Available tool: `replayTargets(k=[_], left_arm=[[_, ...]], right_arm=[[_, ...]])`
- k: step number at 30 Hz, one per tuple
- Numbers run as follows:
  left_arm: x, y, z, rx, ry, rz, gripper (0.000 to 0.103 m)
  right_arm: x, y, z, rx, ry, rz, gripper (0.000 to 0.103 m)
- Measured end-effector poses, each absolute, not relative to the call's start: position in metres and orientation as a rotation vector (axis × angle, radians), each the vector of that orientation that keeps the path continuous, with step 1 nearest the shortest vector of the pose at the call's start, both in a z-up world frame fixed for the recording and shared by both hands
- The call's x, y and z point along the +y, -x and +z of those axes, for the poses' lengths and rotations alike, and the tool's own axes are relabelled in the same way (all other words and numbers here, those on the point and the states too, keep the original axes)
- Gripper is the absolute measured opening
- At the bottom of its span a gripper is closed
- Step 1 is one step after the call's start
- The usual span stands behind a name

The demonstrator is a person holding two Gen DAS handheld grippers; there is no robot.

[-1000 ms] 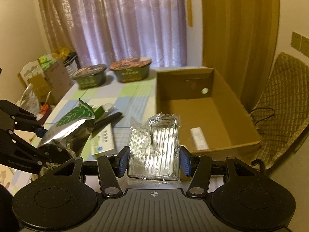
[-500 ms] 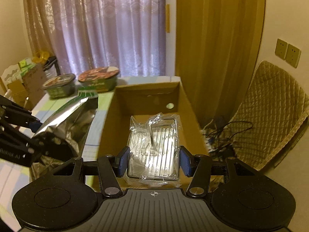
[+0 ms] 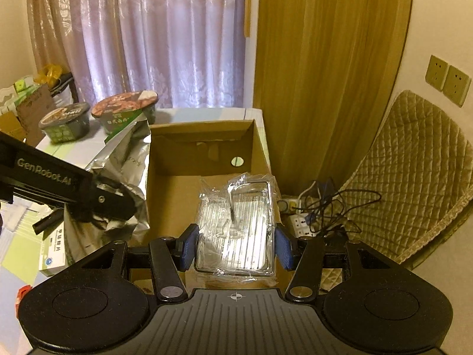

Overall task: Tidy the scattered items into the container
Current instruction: 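Open the left tool to drop the foil bag while the right tool releases the tray into the box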

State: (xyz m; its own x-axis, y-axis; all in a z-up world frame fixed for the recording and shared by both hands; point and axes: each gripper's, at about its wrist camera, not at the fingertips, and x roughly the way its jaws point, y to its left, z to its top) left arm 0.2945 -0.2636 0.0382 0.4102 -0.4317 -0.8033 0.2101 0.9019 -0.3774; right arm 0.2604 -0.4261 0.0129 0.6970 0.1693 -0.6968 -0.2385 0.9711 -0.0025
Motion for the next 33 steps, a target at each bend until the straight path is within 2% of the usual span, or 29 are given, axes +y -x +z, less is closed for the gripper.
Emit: replayTargets(k=[11,15,33], left_arm=[[-0.273,-0.298,0.021,1.095,0.186,-0.393,0.041],[-0.272,-0.299,0.020,1.086,0.186,-0.378,0.052],[-0.251,-0.295,0.033,1.050,0.183,-0.372,0.052]], right_arm=[[-0.431,-0.268,0.005,0.785,0.080,0.227,0.056],[-0.430,-0.270,0.004,0.788,0.079,0.229,0.056],[-0.420,-0.274,0.000,0.797,0.090,0.238,0.056]])
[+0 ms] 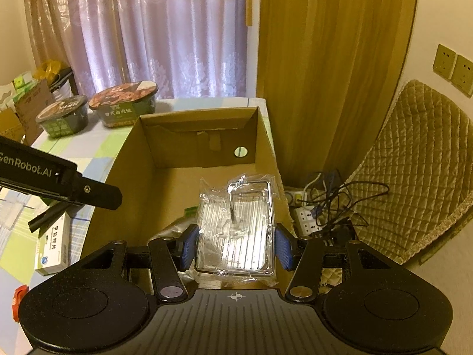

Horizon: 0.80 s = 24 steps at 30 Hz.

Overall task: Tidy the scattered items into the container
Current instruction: 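Open the left tool to drop the foil bag while the right tool releases the tray into the box, then move both tools back toward the remaining items on the table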

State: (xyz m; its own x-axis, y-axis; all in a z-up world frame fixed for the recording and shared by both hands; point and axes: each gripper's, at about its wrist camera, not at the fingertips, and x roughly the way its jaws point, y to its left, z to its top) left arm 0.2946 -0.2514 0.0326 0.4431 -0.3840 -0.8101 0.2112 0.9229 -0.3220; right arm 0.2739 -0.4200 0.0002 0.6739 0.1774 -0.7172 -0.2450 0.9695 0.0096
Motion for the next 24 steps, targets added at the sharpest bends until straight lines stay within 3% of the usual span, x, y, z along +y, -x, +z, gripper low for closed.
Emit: replayTargets(k=[24], left_arm=[[-0.182,-0.268,0.027,1.046,0.209,-0.289,0.059]], right_arm=[[-0.428,-0.251,0.007,0.773,0.022,0.199,0.057]])
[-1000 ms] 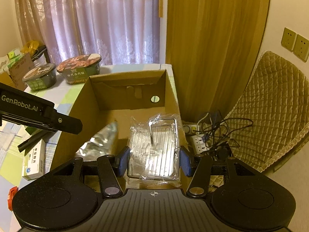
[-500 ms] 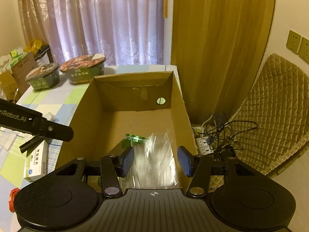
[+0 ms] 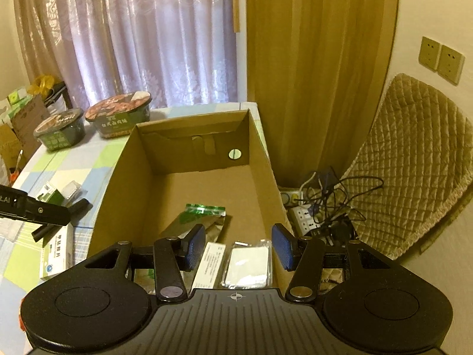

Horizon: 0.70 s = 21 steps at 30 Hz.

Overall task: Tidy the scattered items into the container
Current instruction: 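Move both tools back toward the remaining items on the table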

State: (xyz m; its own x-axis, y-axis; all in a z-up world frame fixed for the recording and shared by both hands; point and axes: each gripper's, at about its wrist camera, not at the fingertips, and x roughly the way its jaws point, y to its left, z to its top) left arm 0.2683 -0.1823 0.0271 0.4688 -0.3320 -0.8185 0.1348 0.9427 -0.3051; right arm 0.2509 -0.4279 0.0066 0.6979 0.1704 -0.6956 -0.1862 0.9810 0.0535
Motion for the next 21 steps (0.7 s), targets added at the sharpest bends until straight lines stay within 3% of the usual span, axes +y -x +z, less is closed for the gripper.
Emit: replayTargets(k=[9,21], left_arm=[[-0.119,-0.225,0.029,1.018,0.206,-0.231,0.067],[0.034,-0.139,0.014,1.013,0.221,0.023,0.077]], right_arm=[[-0.401,-0.198,0.027,0.741,-0.047,0.246,0.057],[-0.315,-0.139,0.031,0.759,-0.031,0.418,0.057]])
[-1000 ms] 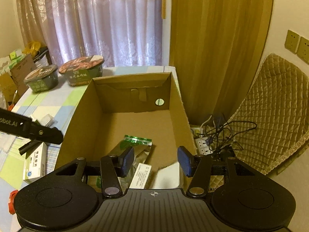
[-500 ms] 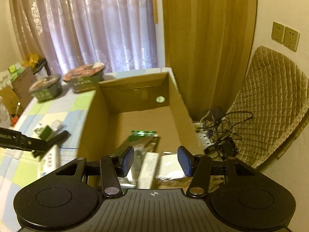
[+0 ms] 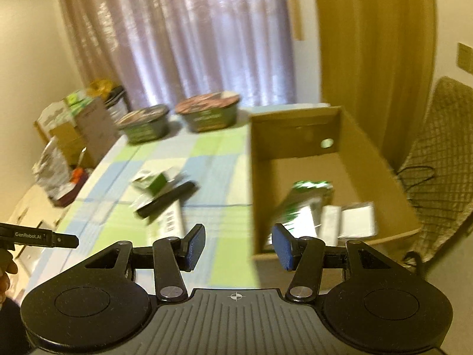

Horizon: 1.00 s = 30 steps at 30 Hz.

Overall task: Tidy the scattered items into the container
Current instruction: 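Move both tools back toward the remaining items on the table, then grasp the red candy packet with the left tool while the right tool approaches the white medicine box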

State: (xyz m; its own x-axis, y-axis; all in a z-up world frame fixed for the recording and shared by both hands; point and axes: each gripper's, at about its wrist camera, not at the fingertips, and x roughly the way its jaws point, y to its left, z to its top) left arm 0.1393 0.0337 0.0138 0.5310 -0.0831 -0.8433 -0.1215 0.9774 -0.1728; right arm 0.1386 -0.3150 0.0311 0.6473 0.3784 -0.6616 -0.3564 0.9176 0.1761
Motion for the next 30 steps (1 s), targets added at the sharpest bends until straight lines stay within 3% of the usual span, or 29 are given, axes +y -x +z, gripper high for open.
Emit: replayTargets(k=[3,4,5,6,20,30], left_arm=[[0.054,-0.121,0.006,1.032,0.212,0.037,0.078],[0.056,-0.116,0.003,1.040,0.202,0.035,0.079],[0.057,-0.111,0.000,1.049,0.197,0.028,0.080],[0.058,-0.108,-0.003,1.059,0.197,0.017,0.080],[0.003,-0.106,-0.062,1.071,0.207,-0.137,0.080],[-0.025,-0.134,-0.102,1.095,0.155,-0.137,0.052]], right_arm=[[-0.290,-0.131,0.023,0.783,-0.002,0.461,0.059],[-0.284,-0.127,0.021,0.787,0.005,0.471,0.081],[-0.277,-0.123,0.019,0.781,0.006,0.477,0.094],[-0.272,-0.119,0.017,0.774,0.009,0.494,0.098],[-0.220,-0.134,-0.011,0.848,0.095,0.565,0.098],[-0.214,-0.169,-0.040,0.889,0.120,0.548,0.098]])
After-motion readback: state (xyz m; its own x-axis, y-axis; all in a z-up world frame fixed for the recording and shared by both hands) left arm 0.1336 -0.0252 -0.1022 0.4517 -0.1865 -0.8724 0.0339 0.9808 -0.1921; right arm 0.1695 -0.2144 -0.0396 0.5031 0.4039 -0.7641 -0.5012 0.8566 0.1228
